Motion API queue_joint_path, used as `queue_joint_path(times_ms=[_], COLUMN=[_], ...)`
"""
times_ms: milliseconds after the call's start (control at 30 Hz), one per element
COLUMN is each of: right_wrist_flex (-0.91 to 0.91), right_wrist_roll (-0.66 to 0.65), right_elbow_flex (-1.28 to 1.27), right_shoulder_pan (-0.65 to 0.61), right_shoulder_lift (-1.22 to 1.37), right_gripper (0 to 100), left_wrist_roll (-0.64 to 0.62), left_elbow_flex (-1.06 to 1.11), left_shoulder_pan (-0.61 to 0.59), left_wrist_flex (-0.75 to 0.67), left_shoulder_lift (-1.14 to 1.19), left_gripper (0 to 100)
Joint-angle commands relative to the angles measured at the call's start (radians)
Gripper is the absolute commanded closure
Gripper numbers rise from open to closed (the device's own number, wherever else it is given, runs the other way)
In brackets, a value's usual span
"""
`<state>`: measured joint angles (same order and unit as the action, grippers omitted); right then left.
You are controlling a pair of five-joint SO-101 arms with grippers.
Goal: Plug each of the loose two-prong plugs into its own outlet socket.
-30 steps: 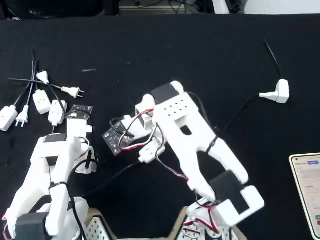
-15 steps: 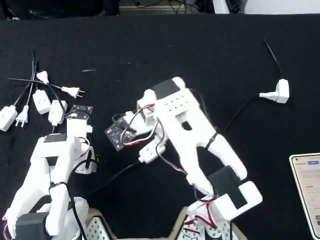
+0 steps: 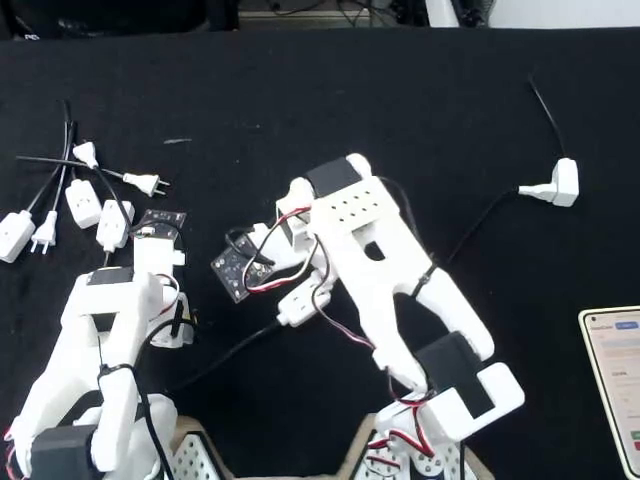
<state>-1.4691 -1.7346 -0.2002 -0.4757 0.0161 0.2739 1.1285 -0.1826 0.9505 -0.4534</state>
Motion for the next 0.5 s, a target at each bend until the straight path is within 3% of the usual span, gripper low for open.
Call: queue_joint_path(times_ms=[0,467], right_wrist_flex=[0.0,0.069], right_wrist_roll=[-0.011,-0.049], right_elbow_flex=[0.05,-0.042], right_shoulder_pan=[0.011,-0.025], right_shoulder_lift=[0.002,0.001], right_gripper=[98.8,98.8], left_wrist_roll=[0.0,0.002], left_elbow_flex=[0.015,0.015], left_shoulder_pan=[0.004,0.004], left_wrist_flex=[-0.035,-0.034], left_shoulder_lift=[0.0,0.0], left_gripper=[82,82])
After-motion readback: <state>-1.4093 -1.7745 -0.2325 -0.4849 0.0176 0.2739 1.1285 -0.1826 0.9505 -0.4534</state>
